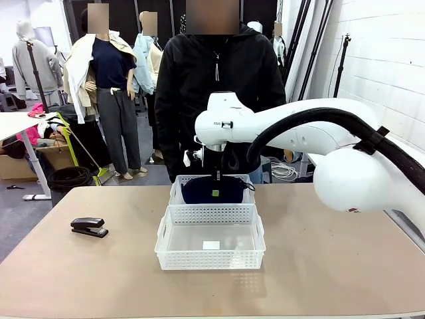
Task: Distribute items into two baskets.
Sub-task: Place the picked Pencil pouch into the Organizing basket as instructed by the person.
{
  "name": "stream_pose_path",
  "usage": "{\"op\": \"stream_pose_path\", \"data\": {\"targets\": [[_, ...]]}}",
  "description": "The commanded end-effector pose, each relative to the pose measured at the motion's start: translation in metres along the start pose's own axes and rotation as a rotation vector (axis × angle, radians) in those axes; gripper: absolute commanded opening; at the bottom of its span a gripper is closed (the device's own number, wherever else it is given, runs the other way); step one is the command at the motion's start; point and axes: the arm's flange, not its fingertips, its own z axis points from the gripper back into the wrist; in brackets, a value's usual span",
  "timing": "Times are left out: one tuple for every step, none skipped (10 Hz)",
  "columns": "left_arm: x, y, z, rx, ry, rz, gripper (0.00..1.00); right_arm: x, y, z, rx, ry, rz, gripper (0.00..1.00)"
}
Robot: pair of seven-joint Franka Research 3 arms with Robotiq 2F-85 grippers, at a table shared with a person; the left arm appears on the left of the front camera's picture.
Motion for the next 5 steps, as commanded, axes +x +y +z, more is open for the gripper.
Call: {"op": "stream_pose_path", "data": {"targets": [[-0.001,0.001,0.001,-0.010,-0.018,-0.014,1.00,-0.001,-0.002,0.003,0.025,-0.024,0.004,0.66],[-0.001,0.001,0.001,-0.010,-0.018,-0.014,1.00,-0.002,-0.001,0.007,0.024,-0.022,0.004,0.85],[-0.001,0.001,0.001,-0.010,-0.018,-0.014,1.00,-0.006,0.000,0.012,0.026,-0.023,-0.001,1.00],[-0.001,0.001,0.001,-0.010,-0.018,-0.014,1.00,-0.011,0.004,0.020,0.033,-0.027,0.003,1.00],[-0.001,0.001,0.001,-0.010,-0.018,-0.014,1.00,-0.015,0.008,0.027,0.039,-0.027,0.000,1.00]]}}
